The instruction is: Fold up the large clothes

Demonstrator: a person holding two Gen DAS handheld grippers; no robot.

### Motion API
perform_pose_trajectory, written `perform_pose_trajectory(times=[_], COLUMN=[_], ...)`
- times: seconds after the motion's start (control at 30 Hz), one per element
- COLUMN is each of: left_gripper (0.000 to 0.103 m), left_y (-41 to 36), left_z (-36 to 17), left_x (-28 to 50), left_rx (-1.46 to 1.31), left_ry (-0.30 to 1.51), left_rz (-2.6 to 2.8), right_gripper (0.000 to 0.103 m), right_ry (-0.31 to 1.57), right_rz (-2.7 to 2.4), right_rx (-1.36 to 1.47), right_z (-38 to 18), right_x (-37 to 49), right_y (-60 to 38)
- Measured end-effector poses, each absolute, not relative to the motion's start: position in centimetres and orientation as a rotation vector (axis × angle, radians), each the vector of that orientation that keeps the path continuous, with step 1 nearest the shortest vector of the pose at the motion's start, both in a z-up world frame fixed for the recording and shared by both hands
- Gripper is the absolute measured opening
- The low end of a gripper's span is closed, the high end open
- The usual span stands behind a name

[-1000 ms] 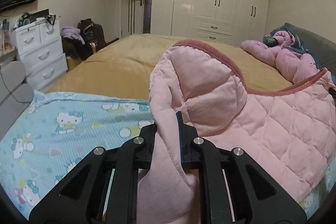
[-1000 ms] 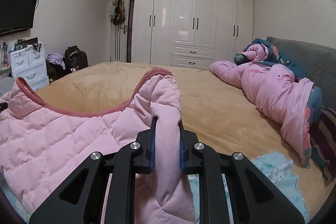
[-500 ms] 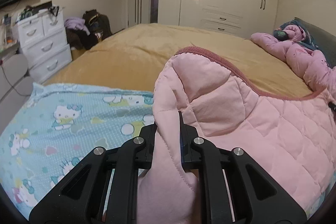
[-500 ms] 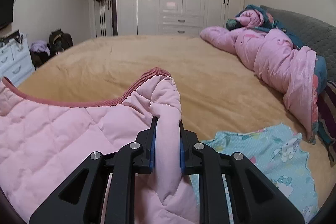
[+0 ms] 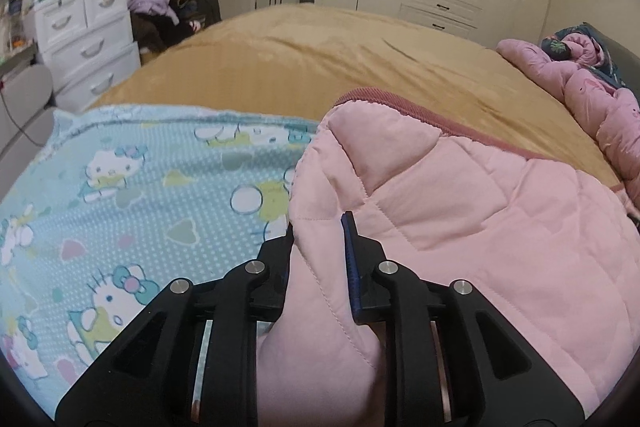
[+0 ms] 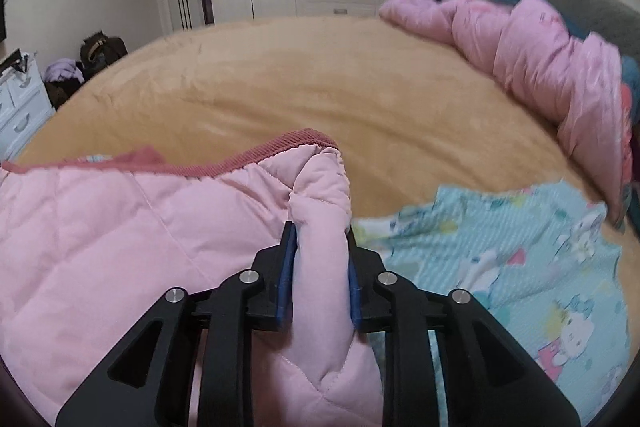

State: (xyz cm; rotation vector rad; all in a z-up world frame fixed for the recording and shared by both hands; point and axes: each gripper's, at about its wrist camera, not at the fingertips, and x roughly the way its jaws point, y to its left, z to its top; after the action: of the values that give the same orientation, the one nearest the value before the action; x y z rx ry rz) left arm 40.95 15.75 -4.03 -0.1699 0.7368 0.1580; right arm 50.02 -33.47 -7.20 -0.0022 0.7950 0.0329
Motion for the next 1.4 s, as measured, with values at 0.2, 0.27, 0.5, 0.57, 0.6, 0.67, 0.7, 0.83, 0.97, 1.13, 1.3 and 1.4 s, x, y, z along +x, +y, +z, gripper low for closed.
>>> perform_pose_trajectory(times=[0.2, 0.27, 0.5, 0.57, 0.6, 0.67, 0.7, 0.83, 0.97, 1.13, 1.3, 1.4], left_gripper=[0.015, 0.017, 0.031, 0.060, 0.067, 0.076, 0.080, 0.094, 0.094, 0.094, 0.094, 0.094], left_y=[15.6, 15.7, 15.2, 15.5, 15.9, 16.5, 16.5, 15.3, 14.0, 11.6, 8.5, 6.4], left_z=[-5.3, -5.9, -5.7, -5.4, -5.1, -4.4, -4.0, -2.2, -0.4, 1.4, 1.0, -0.1], left_x=[41.5, 41.9, 41.8, 41.0, 40.4, 39.4, 39.0, 37.2, 35.6, 33.3, 31.7, 31.3], left_rx=[-0.164, -0.171, -0.145, -0.160, -0.184, -0.227, -0.232, -0.186, -0.155, -0.122, -0.070, -0.070], left_ry=[0.747, 0.765, 0.799, 0.793, 0.791, 0.782, 0.779, 0.760, 0.743, 0.705, 0.727, 0.766], left_rz=[0.168, 0.169, 0.184, 0.203, 0.208, 0.194, 0.192, 0.162, 0.138, 0.095, 0.051, 0.010], right_gripper=[0.032, 0.034, 0.040, 0.047, 0.061, 0.089, 0.094, 0.096, 0.097, 0.099, 0.099, 0.099], right_ry=[0.911, 0.923, 0.908, 0.905, 0.911, 0.911, 0.895, 0.793, 0.698, 0.655, 0.683, 0.713], right_rz=[0.052, 0.061, 0.019, -0.013, -0.037, -0.073, -0.083, -0.078, 0.019, 0.187, 0.307, 0.358], right_rx=[0.069, 0.093, 0.093, 0.077, 0.080, 0.122, 0.141, 0.167, 0.174, 0.130, 0.033, -0.043], right_z=[-9.6, -10.1, -10.2, -9.5, -9.3, -8.4, -7.9, -4.9, -1.8, 0.7, 0.6, -0.3], right_x=[51.6, 51.7, 51.1, 50.7, 50.5, 49.6, 49.0, 45.4, 41.6, 37.6, 35.4, 34.3], right_y=[-34.1, -34.3, -34.2, -34.2, -34.5, -35.6, -36.0, -36.6, -35.6, -32.6, -27.9, -25.1])
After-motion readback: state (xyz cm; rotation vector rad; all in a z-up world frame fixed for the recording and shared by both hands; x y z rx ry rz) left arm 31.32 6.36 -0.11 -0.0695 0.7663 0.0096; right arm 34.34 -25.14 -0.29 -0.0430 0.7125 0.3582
